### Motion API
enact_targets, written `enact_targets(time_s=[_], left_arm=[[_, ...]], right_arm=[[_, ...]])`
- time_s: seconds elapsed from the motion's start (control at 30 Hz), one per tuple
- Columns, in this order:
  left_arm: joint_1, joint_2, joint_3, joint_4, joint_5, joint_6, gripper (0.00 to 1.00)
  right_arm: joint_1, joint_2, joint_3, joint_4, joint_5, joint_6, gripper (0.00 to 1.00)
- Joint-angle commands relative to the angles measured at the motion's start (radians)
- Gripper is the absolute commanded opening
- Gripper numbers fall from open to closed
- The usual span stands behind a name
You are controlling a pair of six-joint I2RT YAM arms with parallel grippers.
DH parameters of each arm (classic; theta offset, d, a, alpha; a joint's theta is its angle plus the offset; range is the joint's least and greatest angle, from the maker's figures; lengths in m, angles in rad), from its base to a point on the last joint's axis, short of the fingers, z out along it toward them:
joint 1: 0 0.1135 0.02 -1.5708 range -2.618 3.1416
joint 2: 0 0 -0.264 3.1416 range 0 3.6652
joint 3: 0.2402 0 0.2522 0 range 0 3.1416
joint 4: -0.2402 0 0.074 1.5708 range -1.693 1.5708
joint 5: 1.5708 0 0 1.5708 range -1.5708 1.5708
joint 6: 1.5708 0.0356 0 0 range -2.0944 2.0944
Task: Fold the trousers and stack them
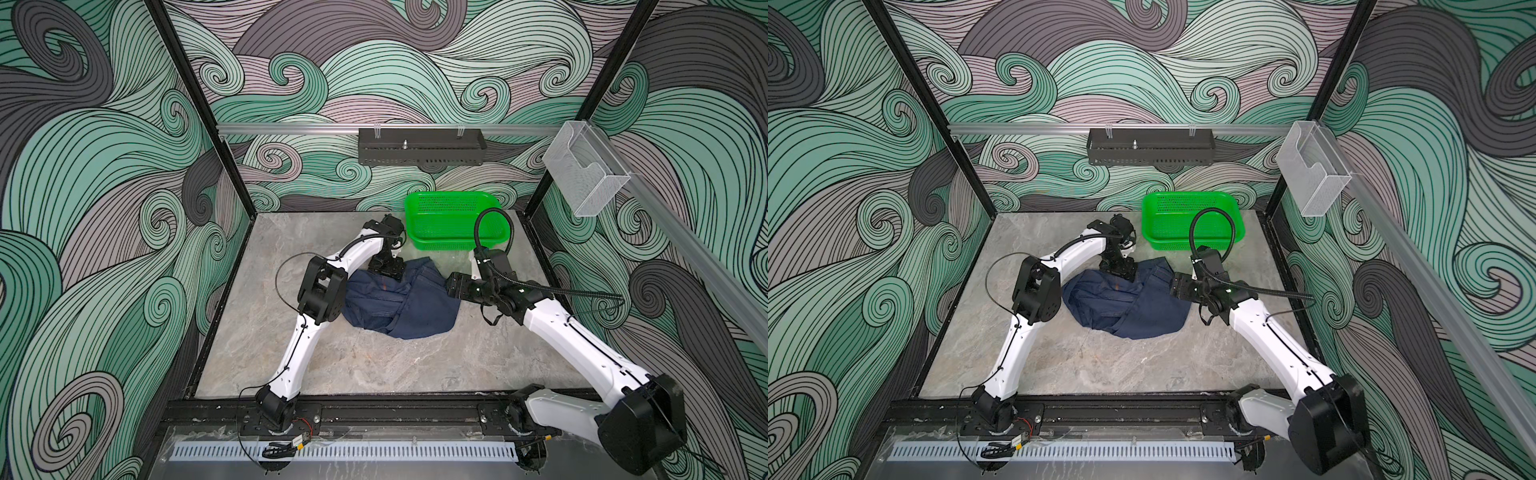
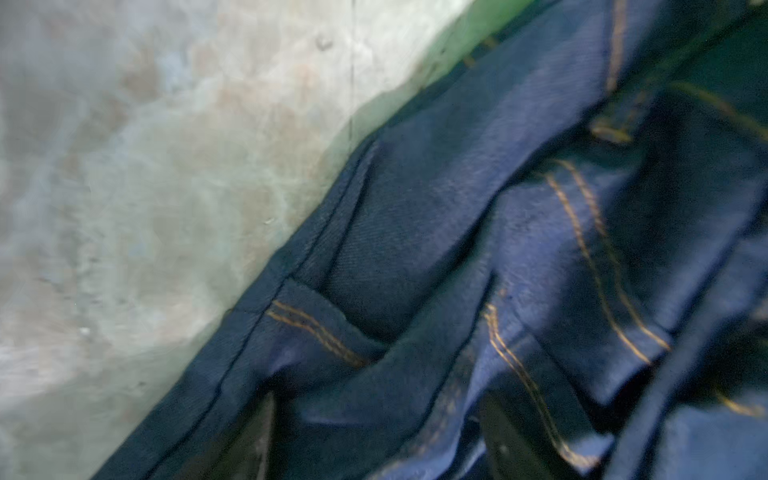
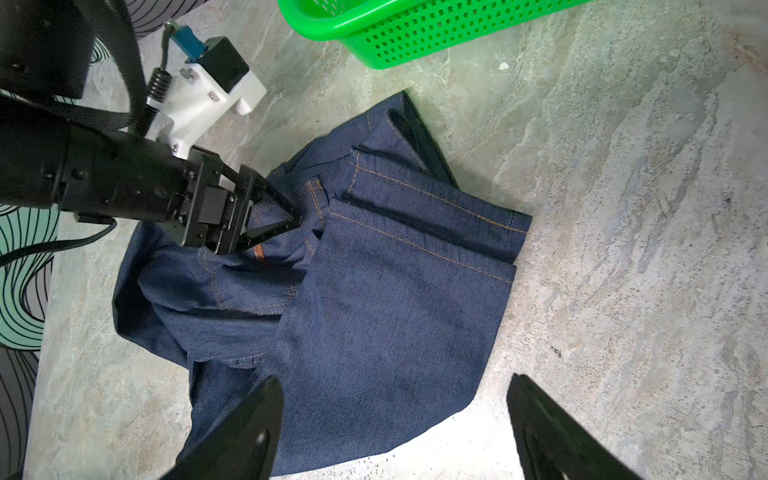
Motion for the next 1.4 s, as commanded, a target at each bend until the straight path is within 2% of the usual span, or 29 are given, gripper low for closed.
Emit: enact_targets(time_s=[0.0, 0.1, 0.13, 0.33, 0.43, 0.57, 0.83, 0.93, 1.03, 1.1, 1.17, 1.37], left_arm=[[-0.012, 0.009, 0.061, -0.083, 0.005, 0.052, 0.4], [-0.012, -0.022, 0.098, -0.104, -0.02, 0.063, 0.04], [-0.011, -0.039, 0.116, -0.115, -0.037, 0.061, 0.0], [0.029, -0.276, 0.131, -0.075, -0.173, -0.035, 0.0], [0.075, -0.427, 0.09, -0.018, -0.189, -0.079, 0.0], [0.125, -0.595, -0.001, 0.068, -0.14, -0.091, 0.0], [0.161, -0.642, 0.005, -0.015, -0.059, -0.109, 0.0], [0.161, -0.687, -0.069, 0.024, -0.05, -0.131, 0.0], [0.157, -0.744, -0.213, 0.095, 0.036, -0.164, 0.0], [0.138, -0.777, -0.313, 0.131, 0.068, -0.206, 0.0], [0.096, -0.814, -0.417, 0.166, 0.054, -0.243, 0.0], [-0.118, -0.883, -0.716, 0.303, 0.028, -0.413, 0.0]], right_arm=[[-0.006, -0.004, -0.01, 0.01, -0.008, 0.007, 0.85], [-0.008, -0.008, -0.01, 0.008, -0.012, 0.009, 0.84], [-0.007, -0.012, -0.01, 0.008, -0.012, 0.011, 0.84], [-0.006, -0.028, 0.004, -0.008, -0.032, 0.026, 0.84], [-0.005, -0.024, 0.017, -0.011, -0.062, 0.04, 0.84], [0.0, -0.008, 0.027, 0.001, -0.091, 0.059, 0.84], [0.033, 0.015, 0.036, 0.069, -0.15, 0.115, 0.83], [0.049, 0.011, 0.046, 0.079, -0.163, 0.139, 0.82], [0.057, -0.007, 0.064, 0.047, -0.143, 0.144, 0.82], [0.057, -0.032, 0.072, 0.003, -0.102, 0.14, 0.82], [0.058, -0.063, 0.081, -0.042, -0.047, 0.13, 0.82], [0.04, -0.152, 0.099, -0.201, 0.1, 0.13, 0.83]])
